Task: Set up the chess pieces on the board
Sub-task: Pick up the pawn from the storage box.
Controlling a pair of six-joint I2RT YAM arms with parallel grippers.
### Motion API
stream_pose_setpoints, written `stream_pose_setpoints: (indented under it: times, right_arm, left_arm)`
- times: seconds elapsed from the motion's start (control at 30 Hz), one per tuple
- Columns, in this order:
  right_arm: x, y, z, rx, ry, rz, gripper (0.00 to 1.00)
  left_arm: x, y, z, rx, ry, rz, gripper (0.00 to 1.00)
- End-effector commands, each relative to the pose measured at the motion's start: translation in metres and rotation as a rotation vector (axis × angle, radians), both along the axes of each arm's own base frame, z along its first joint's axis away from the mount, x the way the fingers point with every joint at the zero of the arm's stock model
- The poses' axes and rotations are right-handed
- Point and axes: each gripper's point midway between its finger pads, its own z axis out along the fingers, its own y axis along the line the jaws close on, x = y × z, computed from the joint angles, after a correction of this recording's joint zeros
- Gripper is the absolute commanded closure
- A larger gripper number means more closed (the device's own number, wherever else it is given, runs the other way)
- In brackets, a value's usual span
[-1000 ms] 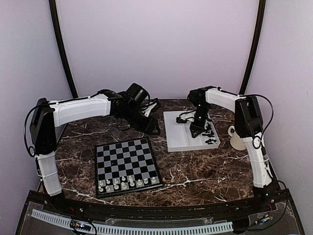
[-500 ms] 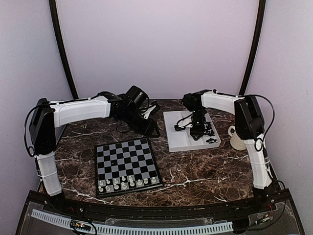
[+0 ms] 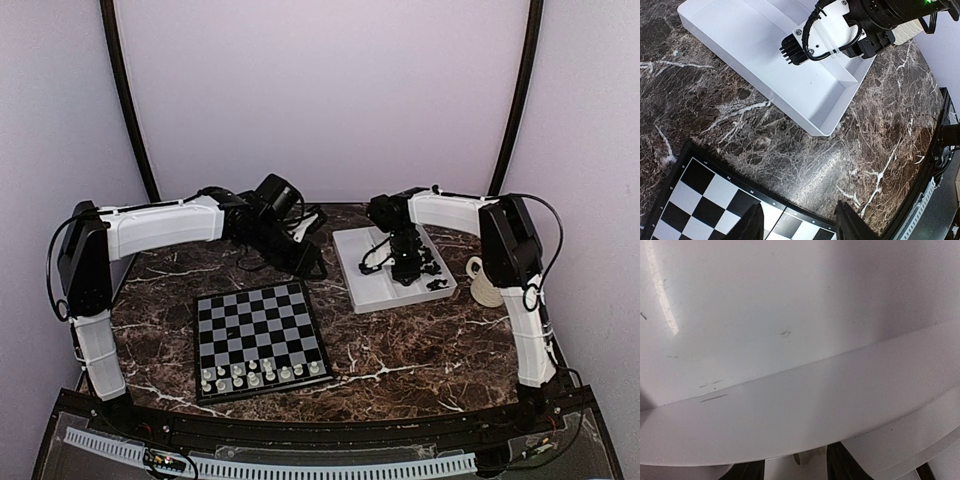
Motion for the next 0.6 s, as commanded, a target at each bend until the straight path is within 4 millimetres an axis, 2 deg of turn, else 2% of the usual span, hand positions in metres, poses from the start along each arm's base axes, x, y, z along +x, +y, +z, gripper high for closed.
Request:
stream_pose_setpoints:
  times: [0.0, 0.17, 0.3, 0.4, 0.57]
  right_arm:
    - [0.008, -0.005, 0.008, -0.04, -0.059, -0.006, 0.58]
    - [0.007, -0.013, 0.003, -0.075, -0.057, 0.004, 0.61]
    - [0.005, -0.018, 0.008, -0.105, -0.05, 0.054, 0.59]
    - [0.009, -0.023, 0.011, -0.147, -0.08, 0.091, 0.58]
    - [0.019, -0.02, 0.007, -0.146, -0.099, 0.087, 0.64]
  left_arm:
    - [-0.004, 0.002, 0.024, -0.051, -0.03, -0.008, 0.49]
    - [-0.005, 0.001, 0.023, -0.05, -0.031, -0.015, 0.49]
    - [-0.005, 0.002, 0.022, -0.047, -0.03, -0.016, 0.49]
    - [-0.005, 0.002, 0.022, -0.049, -0.03, -0.014, 0.49]
    - [-0.005, 0.002, 0.021, -0.052, -0.027, -0.01, 0.49]
